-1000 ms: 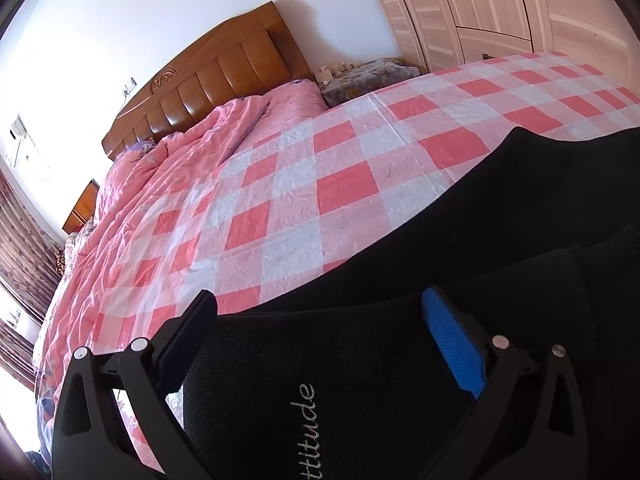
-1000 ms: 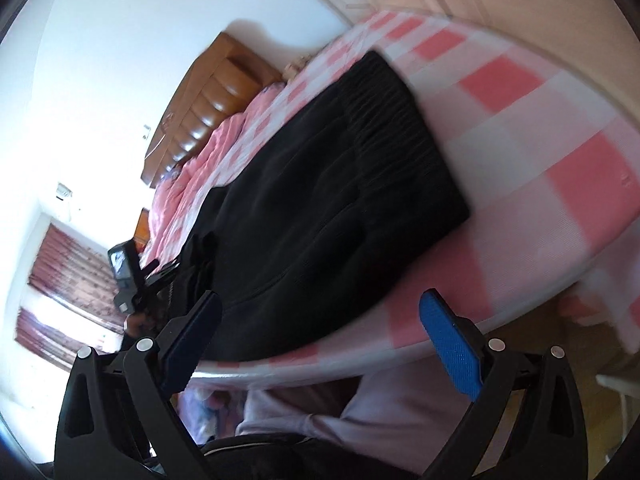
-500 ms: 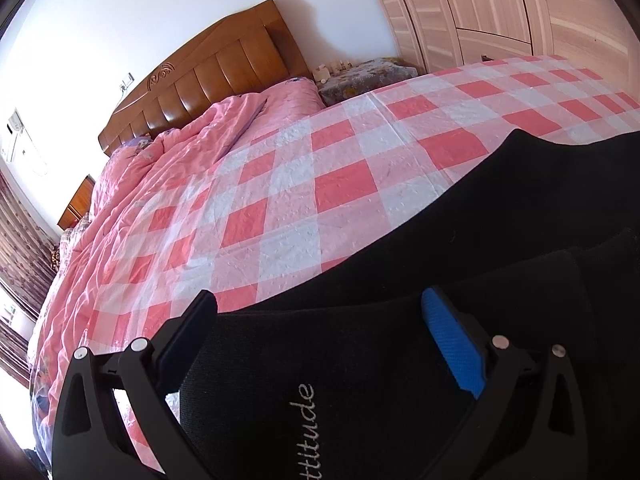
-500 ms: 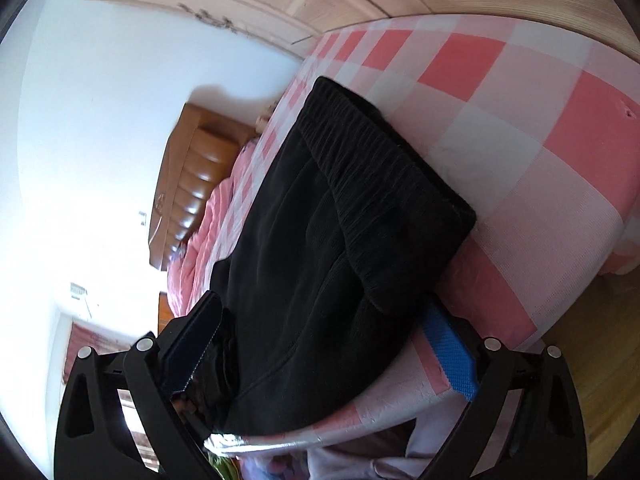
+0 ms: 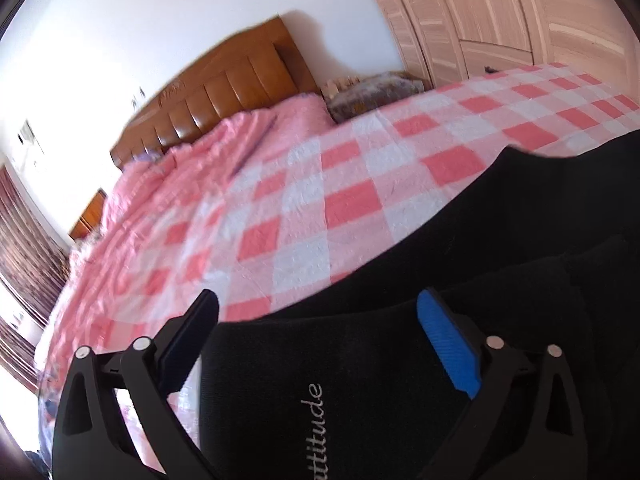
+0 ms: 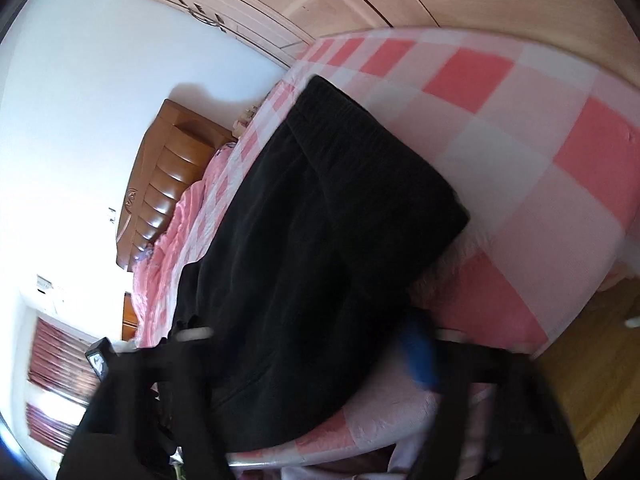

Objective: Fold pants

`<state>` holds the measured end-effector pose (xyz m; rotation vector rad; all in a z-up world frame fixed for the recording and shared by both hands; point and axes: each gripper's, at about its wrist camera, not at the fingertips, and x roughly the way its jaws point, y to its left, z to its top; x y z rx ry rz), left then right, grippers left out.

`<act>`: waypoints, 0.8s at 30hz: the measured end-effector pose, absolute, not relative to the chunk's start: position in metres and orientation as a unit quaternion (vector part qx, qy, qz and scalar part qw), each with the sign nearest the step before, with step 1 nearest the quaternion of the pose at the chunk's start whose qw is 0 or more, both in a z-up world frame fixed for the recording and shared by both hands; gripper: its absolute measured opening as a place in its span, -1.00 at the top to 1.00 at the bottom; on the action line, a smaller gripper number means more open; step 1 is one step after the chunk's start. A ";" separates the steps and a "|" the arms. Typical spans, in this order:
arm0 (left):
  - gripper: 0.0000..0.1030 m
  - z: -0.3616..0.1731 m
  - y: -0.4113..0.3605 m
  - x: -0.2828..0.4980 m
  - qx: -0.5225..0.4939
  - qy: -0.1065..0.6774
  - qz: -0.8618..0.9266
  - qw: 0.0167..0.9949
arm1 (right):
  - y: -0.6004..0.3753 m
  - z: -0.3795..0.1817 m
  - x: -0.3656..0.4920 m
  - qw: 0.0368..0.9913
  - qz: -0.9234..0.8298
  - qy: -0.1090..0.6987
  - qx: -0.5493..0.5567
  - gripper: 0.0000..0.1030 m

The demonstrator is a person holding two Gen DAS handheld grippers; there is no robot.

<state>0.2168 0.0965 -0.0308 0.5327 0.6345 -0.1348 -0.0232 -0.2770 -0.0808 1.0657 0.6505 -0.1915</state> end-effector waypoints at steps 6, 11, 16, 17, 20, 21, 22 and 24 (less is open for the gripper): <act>-0.97 0.049 0.015 0.149 0.150 0.301 -0.264 0.904 | -0.270 -0.075 -0.042 0.860 -0.063 0.252 0.439 0.32; -0.97 0.050 -0.122 0.138 0.117 0.446 -0.442 0.769 | -0.257 -0.064 -0.043 0.899 -0.066 0.229 0.366 0.33; -0.97 0.036 -0.255 0.124 0.232 0.542 -0.436 0.679 | -0.248 -0.056 -0.041 0.920 -0.086 0.226 0.308 0.33; -0.97 0.029 -0.283 0.112 0.278 0.547 -0.428 0.663 | -0.248 -0.055 -0.042 0.922 -0.089 0.226 0.300 0.33; -0.97 0.001 -0.337 0.081 0.388 0.558 -0.413 0.607 | -0.244 -0.053 -0.040 0.928 -0.096 0.227 0.279 0.33; -0.97 -0.010 -0.349 0.072 0.422 0.559 -0.398 0.592 | -0.243 -0.053 -0.039 0.931 -0.097 0.227 0.270 0.33; -0.97 -0.029 -0.364 0.062 0.468 0.561 -0.371 0.573 | -0.241 -0.052 -0.041 0.932 -0.096 0.226 0.267 0.34; -0.97 -0.050 -0.374 0.058 0.521 0.555 -0.323 0.563 | -0.242 -0.054 -0.040 0.933 -0.095 0.228 0.262 0.33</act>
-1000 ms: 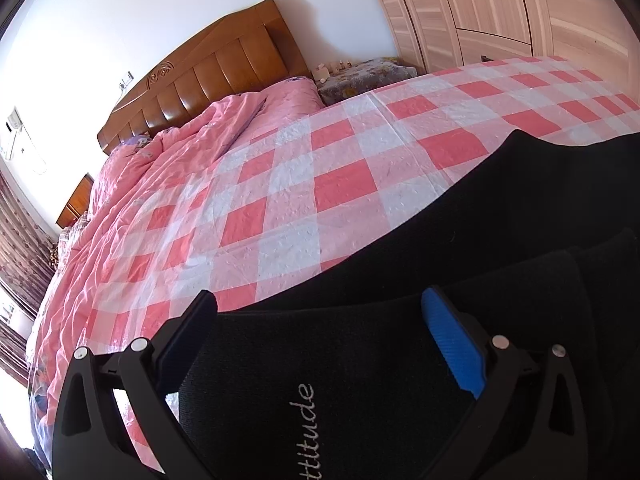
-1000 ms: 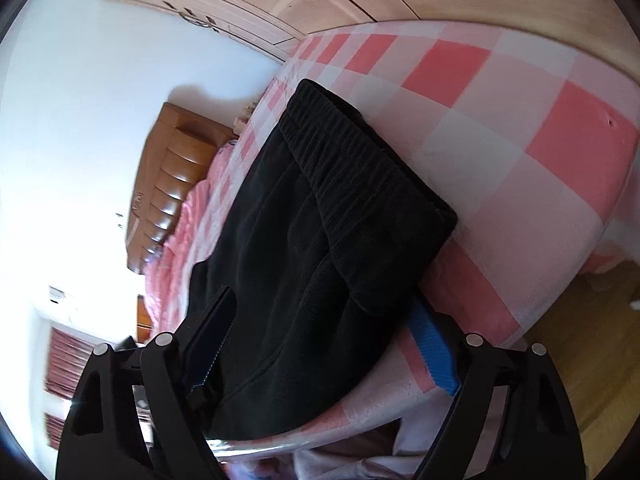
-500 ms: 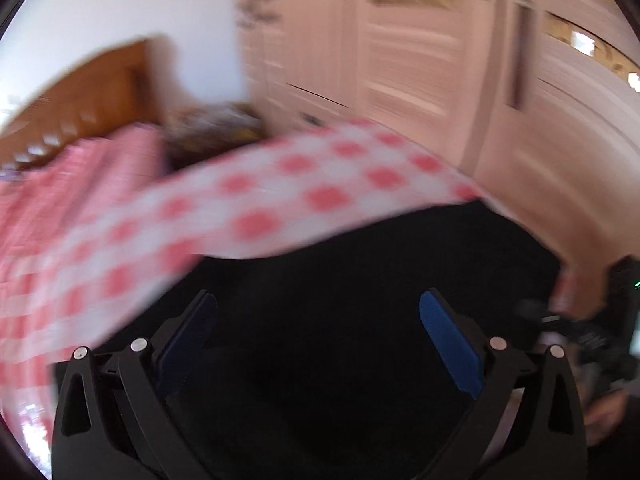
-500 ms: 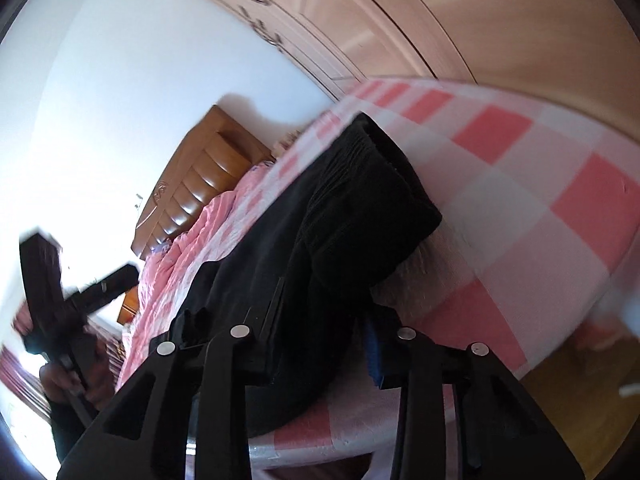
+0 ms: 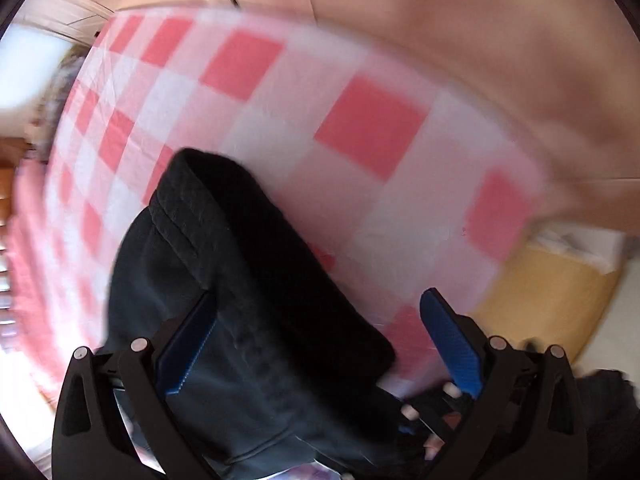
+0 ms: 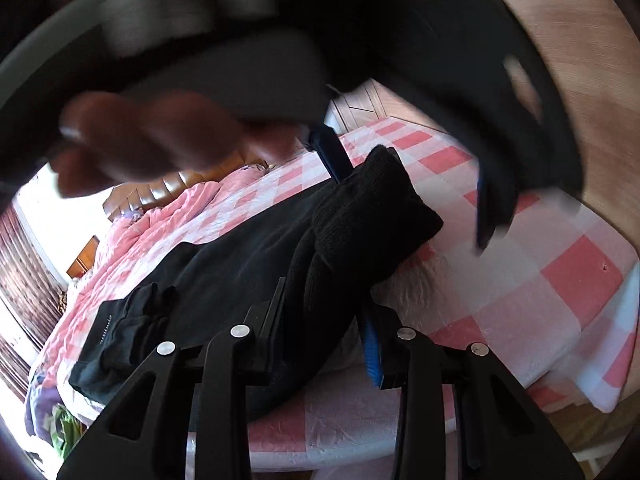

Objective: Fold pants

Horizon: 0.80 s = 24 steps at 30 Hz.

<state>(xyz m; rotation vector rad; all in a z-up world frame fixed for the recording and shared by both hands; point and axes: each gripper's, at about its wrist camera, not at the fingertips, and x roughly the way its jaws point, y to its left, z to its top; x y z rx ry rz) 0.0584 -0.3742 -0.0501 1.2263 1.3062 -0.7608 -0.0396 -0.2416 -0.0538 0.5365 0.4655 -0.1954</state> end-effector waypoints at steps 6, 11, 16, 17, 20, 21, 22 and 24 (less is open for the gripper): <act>-0.25 -0.081 -0.382 0.068 0.579 0.548 -0.258 0.545 | -0.242 -0.057 -0.040 0.930 -0.082 0.240 0.268 0.21; 0.50 -0.044 -0.366 0.073 0.552 0.532 -0.289 0.574 | -0.239 -0.053 -0.045 0.932 -0.069 0.230 0.270 -0.81; 0.55 0.025 -0.321 0.091 0.446 0.527 -0.342 0.637 | -0.208 -0.046 -0.030 0.941 -0.024 0.250 0.226 -0.82; 0.55 0.041 -0.306 0.096 0.421 0.525 -0.353 0.650 | -0.200 -0.044 -0.027 0.944 -0.015 0.254 0.212 -0.82; 0.56 0.093 -0.249 0.111 0.339 0.509 -0.382 0.693 | -0.157 -0.032 -0.006 0.955 0.019 0.265 0.132 -0.82; 0.56 0.109 -0.226 0.115 0.310 0.505 -0.389 0.706 | -0.142 -0.028 0.000 0.958 0.026 0.266 0.105 -0.84; 0.56 0.126 -0.196 0.122 0.273 0.498 -0.395 0.723 | -0.128 -0.025 0.007 0.960 0.027 0.267 0.079 -0.84; 0.57 0.150 -0.142 0.133 0.215 0.483 -0.399 0.749 | -0.101 -0.023 0.021 0.962 0.030 0.270 0.039 -0.84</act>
